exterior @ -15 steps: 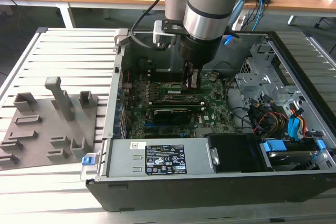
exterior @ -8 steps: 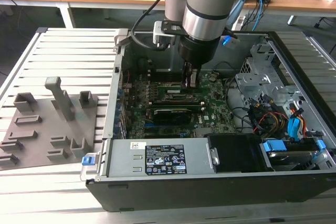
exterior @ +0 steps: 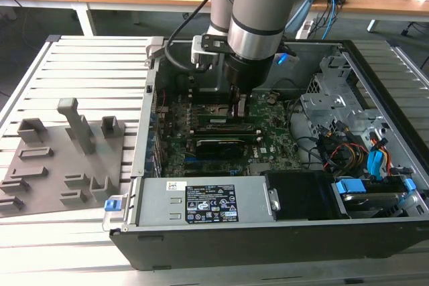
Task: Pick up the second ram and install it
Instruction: 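Insert the second ram into the second slot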
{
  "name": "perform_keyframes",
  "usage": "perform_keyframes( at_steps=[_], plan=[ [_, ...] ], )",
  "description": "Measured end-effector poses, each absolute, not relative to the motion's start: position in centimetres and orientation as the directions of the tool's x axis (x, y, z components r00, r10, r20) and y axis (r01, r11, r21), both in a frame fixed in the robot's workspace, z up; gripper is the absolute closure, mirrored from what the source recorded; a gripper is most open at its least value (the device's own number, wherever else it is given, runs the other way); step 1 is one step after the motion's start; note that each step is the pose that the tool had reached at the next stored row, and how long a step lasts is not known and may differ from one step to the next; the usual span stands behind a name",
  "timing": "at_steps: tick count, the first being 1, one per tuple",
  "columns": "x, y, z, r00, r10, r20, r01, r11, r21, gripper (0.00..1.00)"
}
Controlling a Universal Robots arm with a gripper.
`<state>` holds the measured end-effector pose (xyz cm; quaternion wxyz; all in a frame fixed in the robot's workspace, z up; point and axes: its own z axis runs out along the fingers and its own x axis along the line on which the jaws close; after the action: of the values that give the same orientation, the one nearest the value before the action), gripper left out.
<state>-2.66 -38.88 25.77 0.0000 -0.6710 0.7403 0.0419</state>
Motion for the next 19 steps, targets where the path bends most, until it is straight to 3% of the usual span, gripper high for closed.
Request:
perform_keyframes(
  at_steps=[19],
  plan=[
    [-3.2,-38.8,22.5,-0.099,-0.993,-0.056,-0.993,0.096,0.062,0.86]
  ],
)
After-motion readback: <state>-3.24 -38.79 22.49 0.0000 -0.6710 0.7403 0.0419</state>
